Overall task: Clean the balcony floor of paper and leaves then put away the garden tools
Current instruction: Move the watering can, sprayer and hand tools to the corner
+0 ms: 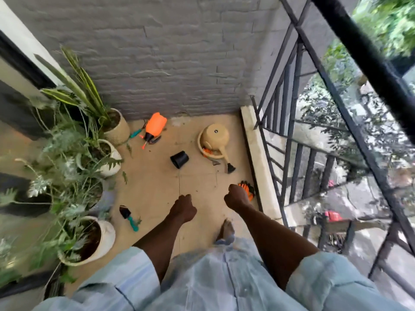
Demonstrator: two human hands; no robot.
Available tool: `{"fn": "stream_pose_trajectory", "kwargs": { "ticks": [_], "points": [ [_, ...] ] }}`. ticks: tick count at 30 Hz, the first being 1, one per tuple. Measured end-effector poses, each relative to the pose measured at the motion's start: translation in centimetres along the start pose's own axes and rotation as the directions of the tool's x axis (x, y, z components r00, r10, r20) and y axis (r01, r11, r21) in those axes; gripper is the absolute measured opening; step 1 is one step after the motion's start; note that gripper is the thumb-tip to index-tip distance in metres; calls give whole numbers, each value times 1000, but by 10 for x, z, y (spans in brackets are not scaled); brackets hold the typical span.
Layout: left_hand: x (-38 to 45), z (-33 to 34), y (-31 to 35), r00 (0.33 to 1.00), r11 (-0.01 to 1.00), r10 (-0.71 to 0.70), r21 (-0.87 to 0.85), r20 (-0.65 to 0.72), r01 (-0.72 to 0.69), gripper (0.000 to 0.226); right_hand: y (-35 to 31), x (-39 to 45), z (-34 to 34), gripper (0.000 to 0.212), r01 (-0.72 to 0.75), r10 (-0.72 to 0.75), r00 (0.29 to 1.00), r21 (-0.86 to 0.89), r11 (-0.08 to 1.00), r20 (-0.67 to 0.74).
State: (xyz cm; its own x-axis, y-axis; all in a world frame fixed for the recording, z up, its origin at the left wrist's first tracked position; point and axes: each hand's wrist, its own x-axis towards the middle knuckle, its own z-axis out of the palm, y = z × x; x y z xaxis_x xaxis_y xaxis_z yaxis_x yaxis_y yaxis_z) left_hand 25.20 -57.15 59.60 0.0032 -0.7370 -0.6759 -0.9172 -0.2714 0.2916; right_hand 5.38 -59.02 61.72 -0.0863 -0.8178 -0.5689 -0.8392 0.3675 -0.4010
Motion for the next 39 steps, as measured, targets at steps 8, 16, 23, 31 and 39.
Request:
{"fn": "stream_pose_trajectory", "kwargs": {
  "ticks": [8, 16, 23, 31, 39],
  "points": [
    [113, -85, 60, 1000, 1000, -20, -3, -1, 20, 52, -25, 134, -66, 25, -20, 19, 997, 15, 1000, 72],
    [263, -162, 87, 995, 991, 31, 123, 93, -42, 52, -54, 271, -81, 41, -93, 92, 990, 8, 996, 110],
    [405, -193, 100, 974, 989, 4, 141, 228, -37, 49, -87, 390, -79, 23, -217, 201, 969, 101, 971, 146],
    [595, -119, 81, 977, 964, 45, 249, 207, -97, 29, -52, 551, -5, 25, -294, 268, 946, 139, 946, 181],
    [753, 19, 24, 893, 757, 183, 520, 411, -395, 60, 20, 695, 103, 36, -261, 247, 960, 107, 959, 129]
  ]
}}
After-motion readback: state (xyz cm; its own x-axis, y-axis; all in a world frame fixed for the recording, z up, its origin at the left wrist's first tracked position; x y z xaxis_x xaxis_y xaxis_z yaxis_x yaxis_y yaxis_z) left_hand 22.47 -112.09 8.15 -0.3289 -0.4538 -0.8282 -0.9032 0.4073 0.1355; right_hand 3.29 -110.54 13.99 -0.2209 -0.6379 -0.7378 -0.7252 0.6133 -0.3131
